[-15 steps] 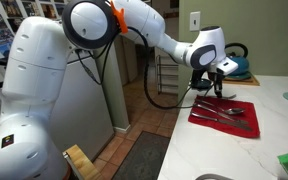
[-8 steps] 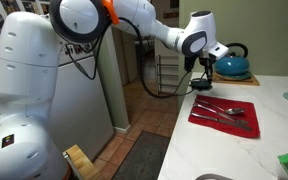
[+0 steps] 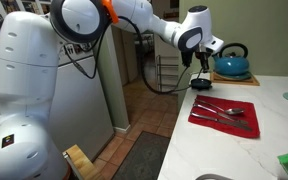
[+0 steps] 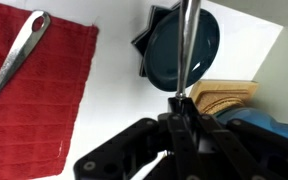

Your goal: Pick up the fork and put it on the dark green bowl

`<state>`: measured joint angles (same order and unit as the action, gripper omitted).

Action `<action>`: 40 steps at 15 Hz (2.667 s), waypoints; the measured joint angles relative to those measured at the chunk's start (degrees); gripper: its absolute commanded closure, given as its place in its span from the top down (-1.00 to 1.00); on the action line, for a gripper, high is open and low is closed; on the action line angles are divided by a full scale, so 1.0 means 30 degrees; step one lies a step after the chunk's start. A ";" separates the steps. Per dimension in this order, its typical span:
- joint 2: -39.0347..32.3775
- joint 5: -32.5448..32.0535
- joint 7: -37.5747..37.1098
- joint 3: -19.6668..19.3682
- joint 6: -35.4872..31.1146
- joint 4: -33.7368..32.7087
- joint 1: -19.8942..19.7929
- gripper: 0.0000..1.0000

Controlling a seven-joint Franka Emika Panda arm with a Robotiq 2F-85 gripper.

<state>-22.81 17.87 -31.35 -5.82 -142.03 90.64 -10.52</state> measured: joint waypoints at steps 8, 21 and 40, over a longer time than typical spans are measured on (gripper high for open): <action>-0.1329 -0.0005 0.0916 0.0007 0.0289 -0.1436 0.0051 -0.96; -0.6454 0.0069 0.3246 0.0756 0.4897 -0.8364 -0.0112 -0.96; -0.9456 -0.0435 0.4123 0.0720 0.8003 -1.2810 -0.0232 -0.96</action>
<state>-51.18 16.56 -18.98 -3.66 -118.02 52.21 -11.22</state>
